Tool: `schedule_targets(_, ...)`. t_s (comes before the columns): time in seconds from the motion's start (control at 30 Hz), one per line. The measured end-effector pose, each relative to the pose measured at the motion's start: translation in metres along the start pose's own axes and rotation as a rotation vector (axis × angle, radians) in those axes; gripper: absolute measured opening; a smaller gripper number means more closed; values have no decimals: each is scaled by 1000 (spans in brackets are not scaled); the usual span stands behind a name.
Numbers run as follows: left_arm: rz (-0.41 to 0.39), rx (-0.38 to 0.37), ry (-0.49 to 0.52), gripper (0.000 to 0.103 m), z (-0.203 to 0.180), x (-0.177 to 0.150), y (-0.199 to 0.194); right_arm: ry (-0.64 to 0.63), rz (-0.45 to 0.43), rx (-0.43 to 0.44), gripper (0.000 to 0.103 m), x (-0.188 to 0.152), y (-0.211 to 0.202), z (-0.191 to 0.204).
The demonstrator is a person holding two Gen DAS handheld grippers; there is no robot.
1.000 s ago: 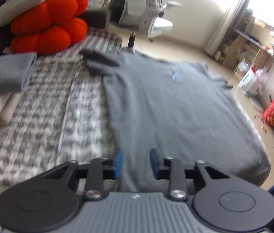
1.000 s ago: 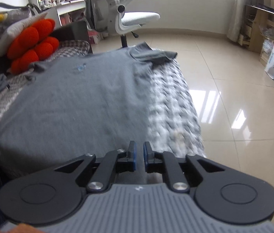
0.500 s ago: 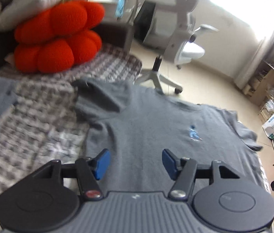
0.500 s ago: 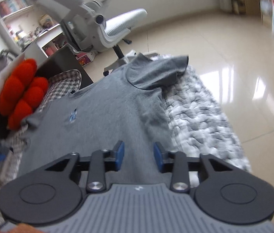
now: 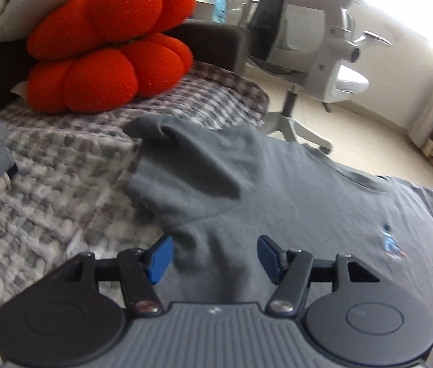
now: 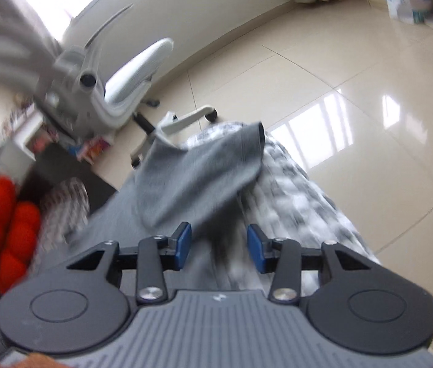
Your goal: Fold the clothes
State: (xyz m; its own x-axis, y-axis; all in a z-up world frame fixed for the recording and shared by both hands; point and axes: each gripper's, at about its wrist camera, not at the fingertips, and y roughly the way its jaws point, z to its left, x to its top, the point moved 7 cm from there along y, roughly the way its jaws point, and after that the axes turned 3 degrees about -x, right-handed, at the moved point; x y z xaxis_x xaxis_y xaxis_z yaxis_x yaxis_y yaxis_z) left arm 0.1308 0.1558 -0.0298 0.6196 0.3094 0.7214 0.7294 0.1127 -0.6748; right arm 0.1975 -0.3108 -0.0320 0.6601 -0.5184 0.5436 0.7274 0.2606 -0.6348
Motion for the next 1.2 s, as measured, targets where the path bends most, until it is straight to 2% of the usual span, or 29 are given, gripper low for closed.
schedule_targets(0.07, 3, 10, -3, 62, 1, 2, 7, 47, -7, 22, 45, 8, 11, -3)
schedule_targets(0.17, -4, 30, -8, 63, 4, 5, 12, -10, -31, -19, 43, 11, 21, -2)
schedule_targets(0.23, -2, 33, -18, 63, 6, 5, 14, -80, -62, -54, 7, 10, 23, 3)
schedule_targets(0.37, 4, 36, -34, 63, 9, 6, 18, -220, -196, -132, 6, 17, 2, 17)
schedule_targets(0.43, 3, 31, -49, 63, 11, 8, 18, -271, -248, -144, 6, 19, -9, 25)
schedule_targets(0.57, 10, 30, -50, 63, 19, 10, 22, -322, -222, -243, 5, 11, 0, 17)
schedule_targets(0.67, 13, 16, -98, 63, 33, 13, 22, -326, -182, -308, 5, 3, 15, 1)
schedule_targets(0.9, -41, 55, -232, 63, 81, 29, 17, -361, -216, -332, 5, 5, 13, 17)
schedule_targets(1.0, -36, -9, -300, 63, 95, 33, 23, -368, -223, -342, 6, 5, 13, 22)
schedule_targets(1.07, -39, -36, -335, 63, 101, 34, 27, -328, -189, -348, 6, 2, 17, 14)
schedule_targets(1.1, -41, -53, -353, 63, 103, 35, 28, -309, -180, -351, 9, 1, 17, 10)
schedule_targets(1.2, -48, -103, -397, 63, 107, 40, 32, -318, -227, -375, 19, 6, 0, 15)
